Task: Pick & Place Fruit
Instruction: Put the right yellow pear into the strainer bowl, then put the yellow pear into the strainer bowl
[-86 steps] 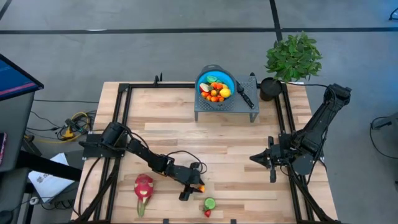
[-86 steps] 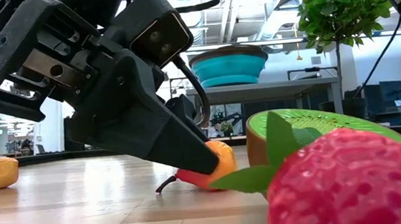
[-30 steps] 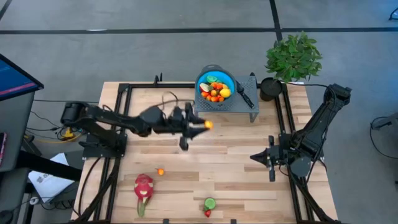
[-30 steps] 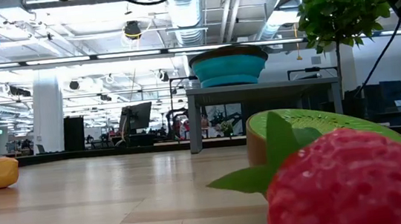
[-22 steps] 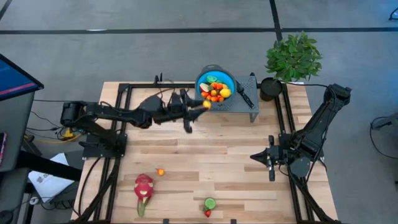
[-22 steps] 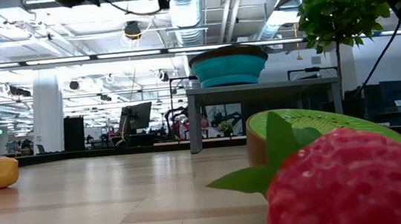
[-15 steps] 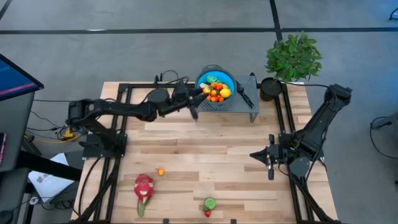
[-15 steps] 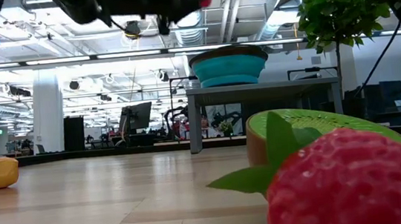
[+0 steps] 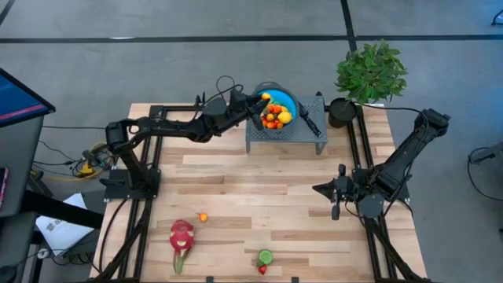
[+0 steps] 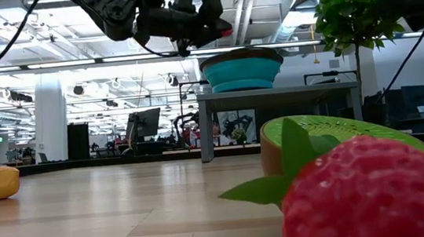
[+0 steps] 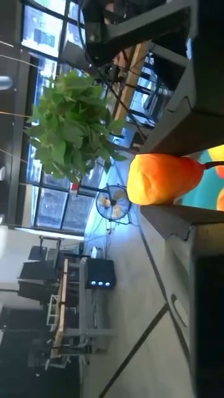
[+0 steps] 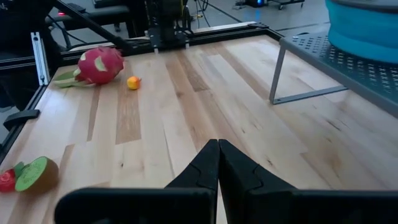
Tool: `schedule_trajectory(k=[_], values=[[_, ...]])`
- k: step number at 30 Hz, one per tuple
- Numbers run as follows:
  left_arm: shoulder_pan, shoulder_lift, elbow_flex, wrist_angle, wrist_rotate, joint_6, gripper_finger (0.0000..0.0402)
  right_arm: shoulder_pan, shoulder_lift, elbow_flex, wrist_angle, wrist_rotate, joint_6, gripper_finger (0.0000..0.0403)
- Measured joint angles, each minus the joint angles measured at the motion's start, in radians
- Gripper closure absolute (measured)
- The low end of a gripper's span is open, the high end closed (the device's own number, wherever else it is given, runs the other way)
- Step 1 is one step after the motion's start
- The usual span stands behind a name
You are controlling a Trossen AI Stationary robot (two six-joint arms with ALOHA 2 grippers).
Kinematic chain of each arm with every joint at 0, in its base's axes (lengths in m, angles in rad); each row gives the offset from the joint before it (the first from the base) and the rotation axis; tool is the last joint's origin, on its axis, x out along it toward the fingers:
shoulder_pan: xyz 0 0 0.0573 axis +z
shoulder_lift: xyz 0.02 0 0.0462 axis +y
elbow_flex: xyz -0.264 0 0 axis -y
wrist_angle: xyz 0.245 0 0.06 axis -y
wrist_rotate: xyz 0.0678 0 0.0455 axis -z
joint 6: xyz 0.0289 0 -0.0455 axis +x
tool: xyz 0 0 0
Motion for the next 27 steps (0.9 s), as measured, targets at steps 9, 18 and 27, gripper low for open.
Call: schedule_trajectory(k=[9,18,27], values=[[0.005,0.002,0.000,-0.001,-0.009,-0.003,0.0250,-0.002,0.000,0.000,-0.001,-0.001,0.000,0.0403],[0.005,0.002,0.000,-0.031,-0.035,-0.006,0.0160,-0.002,0.000,0.000,0.003,-0.002,0.002,0.0403],[-0.030,-0.007,0.000,-0.027,-0.039,-0.035,0.0171,0.009,0.000,0.000,0.005,-0.005,0.032,0.0403]])
